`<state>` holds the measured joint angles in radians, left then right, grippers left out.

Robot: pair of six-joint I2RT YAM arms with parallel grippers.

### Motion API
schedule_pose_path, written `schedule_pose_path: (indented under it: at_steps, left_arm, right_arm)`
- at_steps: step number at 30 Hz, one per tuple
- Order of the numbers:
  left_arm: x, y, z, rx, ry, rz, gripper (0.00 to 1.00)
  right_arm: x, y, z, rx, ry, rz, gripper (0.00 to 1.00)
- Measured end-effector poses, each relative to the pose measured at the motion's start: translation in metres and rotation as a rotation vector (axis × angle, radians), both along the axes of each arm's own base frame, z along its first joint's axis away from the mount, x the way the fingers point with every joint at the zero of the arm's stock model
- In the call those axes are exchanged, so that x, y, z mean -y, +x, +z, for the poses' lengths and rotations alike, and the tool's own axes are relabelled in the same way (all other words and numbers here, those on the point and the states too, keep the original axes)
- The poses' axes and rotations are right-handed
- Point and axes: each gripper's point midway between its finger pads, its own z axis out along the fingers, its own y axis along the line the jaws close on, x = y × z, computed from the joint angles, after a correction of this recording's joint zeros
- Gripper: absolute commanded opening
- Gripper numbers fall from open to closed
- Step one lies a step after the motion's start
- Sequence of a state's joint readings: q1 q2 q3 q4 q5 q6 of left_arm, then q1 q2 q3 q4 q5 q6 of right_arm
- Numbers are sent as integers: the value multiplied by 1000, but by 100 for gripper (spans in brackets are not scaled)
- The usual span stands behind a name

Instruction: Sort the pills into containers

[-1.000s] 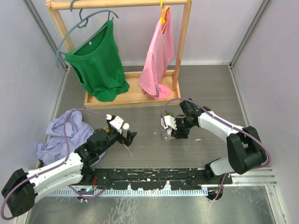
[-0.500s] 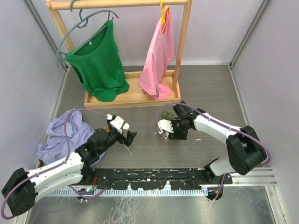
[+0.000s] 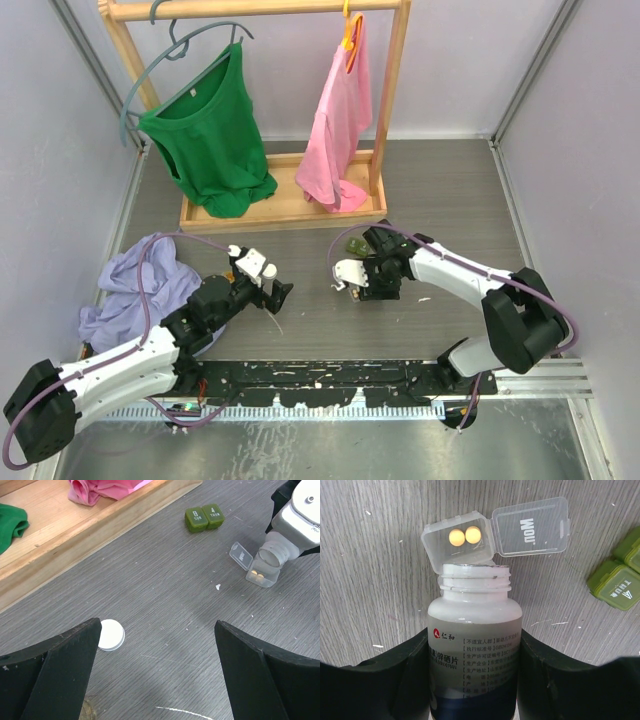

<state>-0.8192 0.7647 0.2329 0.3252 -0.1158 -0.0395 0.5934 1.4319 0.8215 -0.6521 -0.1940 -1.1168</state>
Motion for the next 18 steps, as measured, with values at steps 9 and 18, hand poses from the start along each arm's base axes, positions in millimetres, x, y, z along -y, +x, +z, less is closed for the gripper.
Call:
schedule_pose_path:
  at_steps: [9, 18]
  left_arm:
    - [0, 0, -1, -1, 1, 0, 98]
    - [2, -1, 2, -4, -6, -10, 98]
  right_arm:
    - [0, 1, 1, 9, -14, 1, 18]
    - [-2, -4, 12, -38, 83, -36, 19]
